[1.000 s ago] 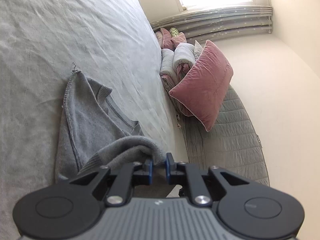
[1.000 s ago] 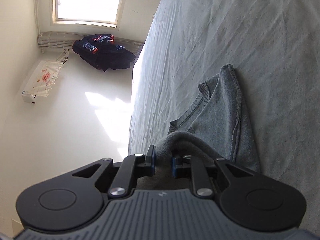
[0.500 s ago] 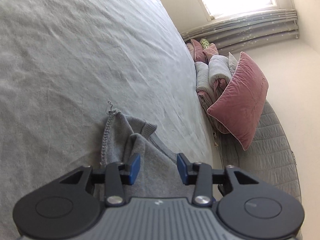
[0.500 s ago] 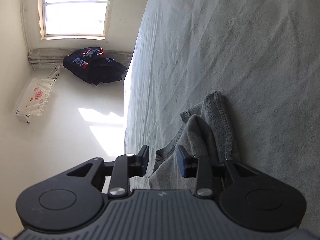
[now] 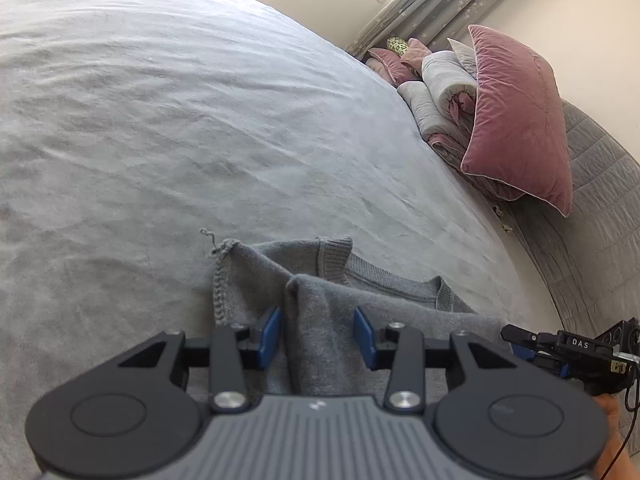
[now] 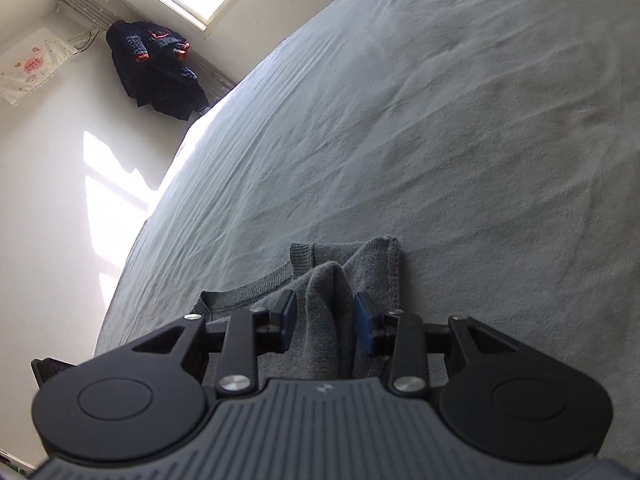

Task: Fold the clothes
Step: 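Lift the folded edge with both grippers and fold it over the stack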

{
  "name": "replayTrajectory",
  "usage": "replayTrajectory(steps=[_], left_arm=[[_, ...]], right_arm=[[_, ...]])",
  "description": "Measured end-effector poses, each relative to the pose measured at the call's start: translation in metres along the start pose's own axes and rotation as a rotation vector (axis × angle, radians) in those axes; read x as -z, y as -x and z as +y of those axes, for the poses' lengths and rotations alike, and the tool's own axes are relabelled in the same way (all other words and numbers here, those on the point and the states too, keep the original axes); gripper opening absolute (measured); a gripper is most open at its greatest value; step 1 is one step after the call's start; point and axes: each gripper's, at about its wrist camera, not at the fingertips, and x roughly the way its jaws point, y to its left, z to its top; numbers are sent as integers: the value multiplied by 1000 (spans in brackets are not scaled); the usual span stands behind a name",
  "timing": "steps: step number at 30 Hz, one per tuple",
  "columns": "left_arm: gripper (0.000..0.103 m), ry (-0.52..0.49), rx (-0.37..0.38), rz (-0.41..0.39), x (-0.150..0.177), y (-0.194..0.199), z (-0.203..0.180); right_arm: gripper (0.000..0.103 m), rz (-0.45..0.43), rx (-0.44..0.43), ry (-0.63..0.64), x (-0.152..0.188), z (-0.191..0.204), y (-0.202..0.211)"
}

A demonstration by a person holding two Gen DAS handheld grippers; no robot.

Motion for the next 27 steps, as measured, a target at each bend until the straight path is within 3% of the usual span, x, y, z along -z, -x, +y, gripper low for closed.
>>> replayTrajectory(steps=[2, 4, 6, 9, 14, 21, 27], left_arm=[[31, 14, 1, -9, 1, -5, 2], [11, 4, -28, -26, 3, -7, -3], [9, -38, -62, -61, 7, -4, -11], [8, -143, -100, -141, 11, 8, -31], [8, -186, -122, -204, -2, 15, -46], [8, -200, -214, -189, -16, -14, -39], [12, -245, -274, -161, -7, -36, -32]], right_arm=[[37, -8, 26, 53, 6, 6, -6], [37, -17, 53, 104, 13, 11, -11], [19, -43, 82, 172, 17, 18, -12], [17, -101, 110, 257, 21, 31, -10], [15, -198, 135, 333, 10, 53, -11], [15, -203, 176, 318, -18, 59, -45], [15, -151, 255, 353, -13, 43, -70]])
